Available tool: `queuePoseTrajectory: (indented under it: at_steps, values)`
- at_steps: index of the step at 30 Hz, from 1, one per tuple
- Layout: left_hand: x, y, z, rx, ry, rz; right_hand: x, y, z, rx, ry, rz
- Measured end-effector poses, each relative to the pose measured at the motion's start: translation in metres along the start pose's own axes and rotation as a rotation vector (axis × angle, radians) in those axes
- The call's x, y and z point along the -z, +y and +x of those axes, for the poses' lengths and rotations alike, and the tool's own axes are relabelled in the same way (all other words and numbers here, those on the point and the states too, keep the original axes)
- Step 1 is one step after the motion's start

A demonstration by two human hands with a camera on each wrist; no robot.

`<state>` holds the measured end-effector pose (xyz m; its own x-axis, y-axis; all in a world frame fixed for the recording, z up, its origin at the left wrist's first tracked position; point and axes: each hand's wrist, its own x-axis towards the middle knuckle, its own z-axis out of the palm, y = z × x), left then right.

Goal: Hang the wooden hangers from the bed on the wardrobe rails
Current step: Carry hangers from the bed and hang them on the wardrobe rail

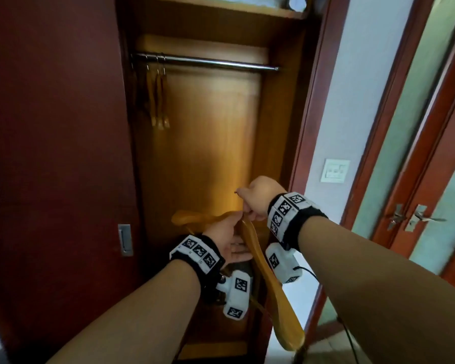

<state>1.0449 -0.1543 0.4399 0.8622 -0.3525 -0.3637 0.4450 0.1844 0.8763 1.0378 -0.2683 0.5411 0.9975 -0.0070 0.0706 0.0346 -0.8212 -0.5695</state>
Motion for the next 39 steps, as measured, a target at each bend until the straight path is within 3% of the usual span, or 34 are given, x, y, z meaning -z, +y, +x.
queuePoseTrajectory:
  at_steps: [4, 13, 22, 29, 34, 39]
  values:
    - [0.032, 0.063, 0.004, -0.046, -0.058, 0.112, 0.011, -0.054, 0.042, -0.053, 0.043, 0.075]
    - [0.07, 0.157, 0.011, -0.144, -0.155, 0.376, 0.039, -0.116, 0.103, -0.06, 0.037, 0.294]
    - [0.093, 0.234, 0.046, -0.261, -0.104, 0.502, 0.052, -0.147, 0.178, 0.048, 0.113, 0.336]
    - [0.098, 0.309, 0.073, -0.332, -0.162, 0.649, 0.069, -0.163, 0.26, 0.084, 0.222, 0.374]
    - [0.101, 0.393, 0.088, -0.527, 0.017, 0.808, 0.089, -0.178, 0.33, 0.135, 0.321, 0.333]
    - [0.106, 0.462, 0.113, -0.714, 0.29, 1.007, 0.11, -0.189, 0.389, 0.17, 0.302, 0.335]
